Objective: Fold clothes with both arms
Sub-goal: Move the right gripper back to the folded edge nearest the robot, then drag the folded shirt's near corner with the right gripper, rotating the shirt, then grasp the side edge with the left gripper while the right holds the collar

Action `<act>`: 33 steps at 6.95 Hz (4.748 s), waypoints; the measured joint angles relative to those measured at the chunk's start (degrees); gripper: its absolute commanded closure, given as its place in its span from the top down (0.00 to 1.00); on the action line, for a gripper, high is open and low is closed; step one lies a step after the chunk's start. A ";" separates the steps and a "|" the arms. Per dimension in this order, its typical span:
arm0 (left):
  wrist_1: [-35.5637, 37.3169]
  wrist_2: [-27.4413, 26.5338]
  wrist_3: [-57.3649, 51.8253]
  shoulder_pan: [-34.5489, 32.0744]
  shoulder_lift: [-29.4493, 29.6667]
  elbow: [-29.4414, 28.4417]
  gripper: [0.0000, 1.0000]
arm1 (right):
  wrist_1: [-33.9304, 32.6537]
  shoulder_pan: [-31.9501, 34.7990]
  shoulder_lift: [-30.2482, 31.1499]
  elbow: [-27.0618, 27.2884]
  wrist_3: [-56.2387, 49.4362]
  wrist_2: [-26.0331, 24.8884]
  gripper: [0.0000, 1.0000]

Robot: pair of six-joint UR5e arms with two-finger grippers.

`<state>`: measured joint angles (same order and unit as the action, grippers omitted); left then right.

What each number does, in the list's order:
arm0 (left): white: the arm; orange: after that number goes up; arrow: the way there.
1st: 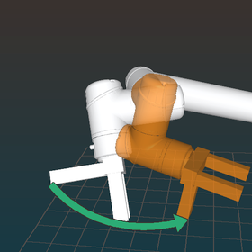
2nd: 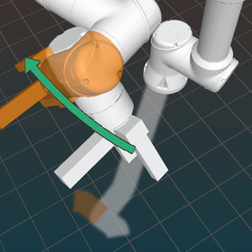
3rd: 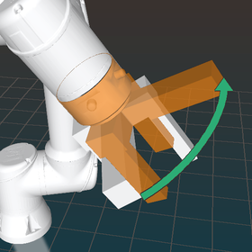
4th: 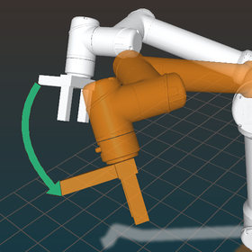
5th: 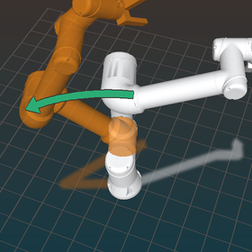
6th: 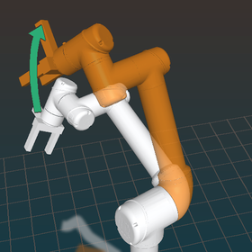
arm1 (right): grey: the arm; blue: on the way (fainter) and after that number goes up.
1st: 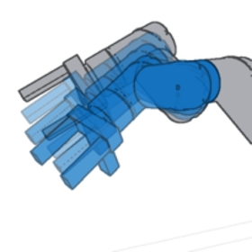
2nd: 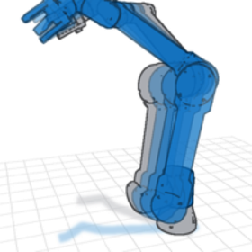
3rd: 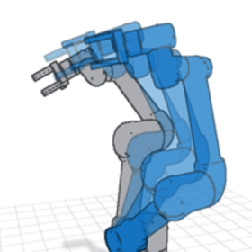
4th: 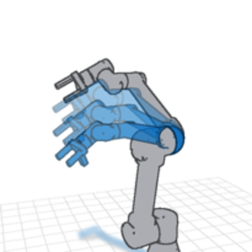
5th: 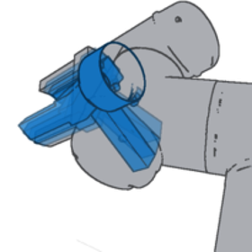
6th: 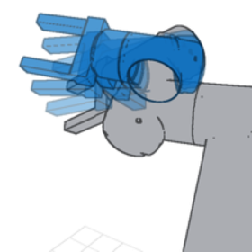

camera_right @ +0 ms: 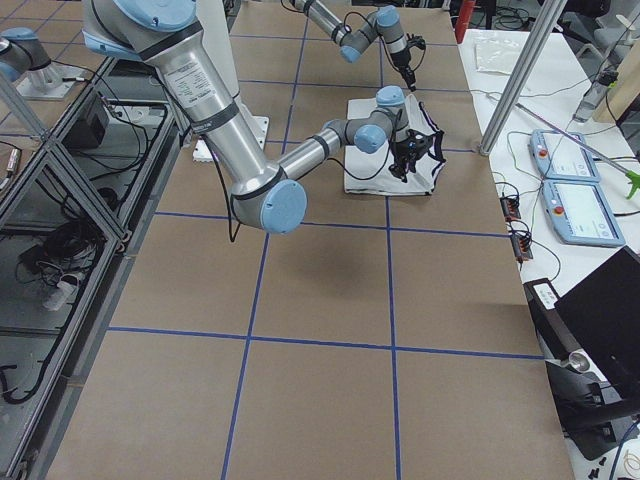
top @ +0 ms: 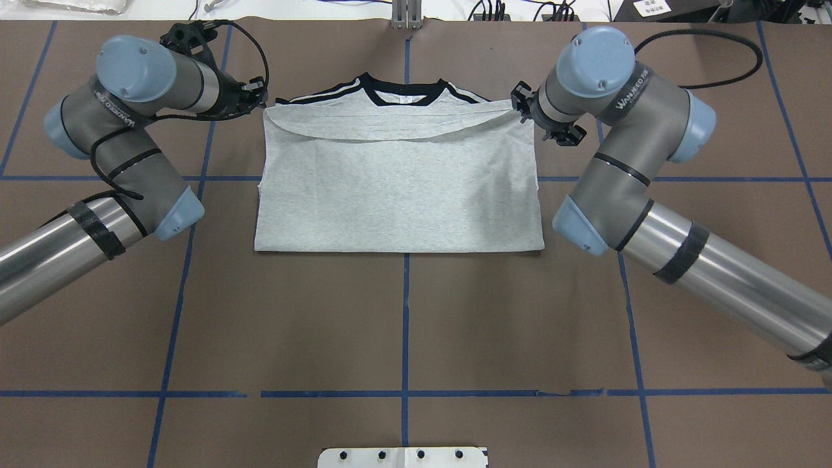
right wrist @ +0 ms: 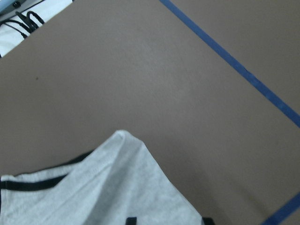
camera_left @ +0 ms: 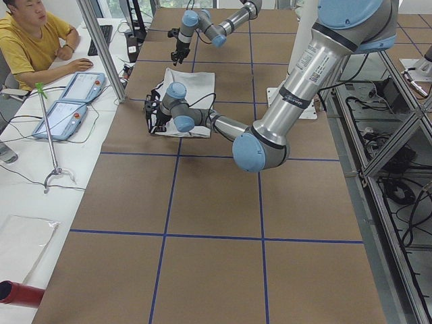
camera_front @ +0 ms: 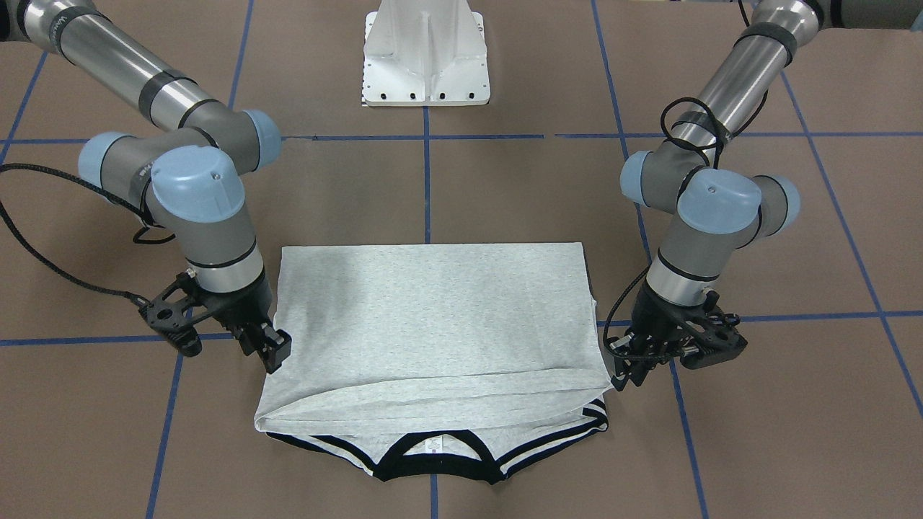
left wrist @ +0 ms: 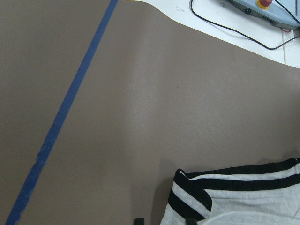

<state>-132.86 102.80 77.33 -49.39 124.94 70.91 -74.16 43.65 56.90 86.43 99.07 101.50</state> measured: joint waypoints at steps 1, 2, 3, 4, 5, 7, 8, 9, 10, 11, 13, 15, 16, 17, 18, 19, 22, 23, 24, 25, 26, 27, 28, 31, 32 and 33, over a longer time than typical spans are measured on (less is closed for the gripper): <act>-0.02 0.04 0.05 -0.12 0.02 0.01 0.42 | 0.04 -2.83 3.95 5.04 2.58 0.36 0.71; -0.05 0.08 0.15 -0.15 0.03 0.02 0.43 | 0.06 -5.70 7.79 9.58 5.18 0.48 0.74; -0.11 0.09 0.20 -0.16 0.03 0.11 0.42 | 0.06 -8.06 10.80 12.68 6.88 0.43 0.75; -0.17 0.06 0.11 -0.15 -0.06 0.26 0.42 | 0.09 -10.03 12.46 14.01 8.38 0.24 0.75; -0.18 0.04 -0.09 -0.15 -0.22 0.35 0.43 | 0.11 -11.18 13.10 14.22 9.40 0.15 0.74; -0.07 0.03 -0.18 -0.12 -0.29 0.44 0.42 | 0.02 -11.78 13.36 13.92 10.01 0.11 0.57; -0.02 0.03 -0.25 -0.13 -0.34 0.46 0.43 | 0.00 -11.84 13.30 13.68 10.06 0.08 0.52; 0.02 0.03 -0.30 -0.12 -0.43 0.46 0.42 | -0.01 -11.88 13.17 13.51 10.16 0.02 0.46; 0.07 0.01 -0.33 -0.12 -0.56 0.55 0.42 | -0.02 -11.90 13.03 13.38 10.79 -0.06 0.30; 0.11 -0.03 -0.34 -0.15 -0.70 0.66 0.42 | -0.02 -11.91 12.90 13.24 11.76 -0.12 0.00; 0.14 -0.08 -0.34 -0.17 -0.85 0.78 0.42 | 0.04 -11.78 12.81 13.28 12.45 -0.16 0.00; 0.16 -0.14 -0.34 -0.16 -0.90 0.85 0.42 | 0.05 -11.53 12.96 14.19 12.46 -0.13 0.00; 0.20 -0.12 -0.34 -0.17 -0.89 0.91 0.42 | -0.06 -11.45 13.69 15.88 12.41 0.02 0.00; 0.31 0.05 -0.34 -0.18 -0.90 1.50 0.42 | -0.21 -11.49 15.88 18.96 12.38 0.40 0.00; 0.58 0.34 -0.30 -0.18 -0.95 3.16 0.42 | -0.33 -11.95 19.60 23.47 12.39 1.62 0.00; 1.28 1.05 -0.04 -0.11 -1.15 5.89 0.43 | -0.41 -13.99 24.09 28.28 12.45 3.72 0.00; 4.03 10.64 6.78 0.70 -5.45 18.60 0.47 | -0.46 -21.53 36.98 39.73 12.89 16.31 0.05; 4.45 12.44 10.93 1.89 -6.21 21.65 0.49 | -0.41 -24.77 38.52 41.62 14.68 20.06 0.37; 5.93 13.21 14.59 3.88 -6.92 24.22 0.55 | -0.38 -29.44 38.99 42.79 17.95 20.60 0.99; 8.98 13.32 17.33 6.30 -7.51 26.61 0.62 | -0.37 -32.94 39.17 43.33 20.40 18.56 1.00; 12.38 13.16 19.58 9.08 -8.05 28.48 0.64 | -0.37 -33.57 39.15 43.53 21.73 16.18 1.00; 14.71 12.98 22.05 11.75 -8.48 29.58 0.64 | -0.37 -30.71 38.46 43.44 22.24 14.95 1.00; 16.56 12.62 24.28 13.84 -8.97 30.26 0.64 | -0.39 -25.31 35.67 41.98 22.24 14.06 1.00; 20.60 8.38 27.43 18.93 -11.25 30.85 0.64 | -0.40 -9.94 24.36 33.11 17.49 12.54 1.00; 20.80 7.96 28.26 20.08 -11.68 30.74 0.64 | -0.33 -8.27 22.51 30.89 15.05 12.16 1.00; 20.88 7.80 29.48 21.37 -11.88 30.60 0.64 | -0.30 -7.59 21.09 29.24 13.82 11.61 1.00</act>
<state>-111.98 110.61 106.81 -28.01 113.06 101.50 -74.46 36.05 77.99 115.67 112.89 113.11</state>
